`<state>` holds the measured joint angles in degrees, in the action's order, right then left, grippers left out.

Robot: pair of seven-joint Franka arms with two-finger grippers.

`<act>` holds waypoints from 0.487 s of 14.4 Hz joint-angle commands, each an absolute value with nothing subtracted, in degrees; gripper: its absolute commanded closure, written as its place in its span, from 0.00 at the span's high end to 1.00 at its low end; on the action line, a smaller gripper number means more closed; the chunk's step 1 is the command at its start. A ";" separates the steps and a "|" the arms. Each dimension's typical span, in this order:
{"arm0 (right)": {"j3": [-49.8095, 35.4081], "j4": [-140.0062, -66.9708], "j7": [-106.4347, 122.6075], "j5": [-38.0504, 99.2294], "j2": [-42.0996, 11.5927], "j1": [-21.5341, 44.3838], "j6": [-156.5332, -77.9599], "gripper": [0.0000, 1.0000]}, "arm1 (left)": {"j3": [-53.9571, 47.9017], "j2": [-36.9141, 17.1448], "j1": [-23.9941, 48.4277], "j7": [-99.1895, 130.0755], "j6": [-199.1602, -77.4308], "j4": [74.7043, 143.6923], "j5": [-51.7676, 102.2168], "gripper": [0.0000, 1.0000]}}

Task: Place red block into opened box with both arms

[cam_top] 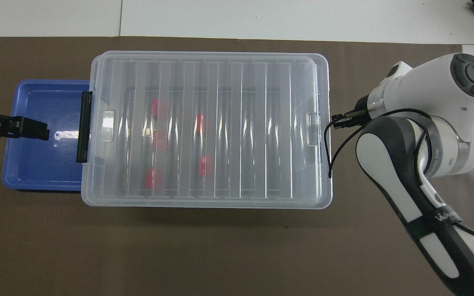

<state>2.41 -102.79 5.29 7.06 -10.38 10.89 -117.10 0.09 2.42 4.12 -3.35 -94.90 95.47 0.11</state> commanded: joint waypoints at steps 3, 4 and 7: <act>2.29 -102.75 -0.07 -2.97 -5.28 8.35 -112.77 1.00 | 0.97 2.37 4.66 -3.87 -94.83 95.36 0.88 1.00; 2.29 -102.14 -1.39 -4.12 -4.66 7.65 -111.28 1.00 | 0.97 2.37 4.66 -3.78 -94.83 95.36 0.88 1.00; 2.29 -98.89 -4.74 -4.31 -2.99 5.72 -105.05 1.00 | 0.97 2.37 4.66 -3.69 -94.75 95.36 0.88 1.00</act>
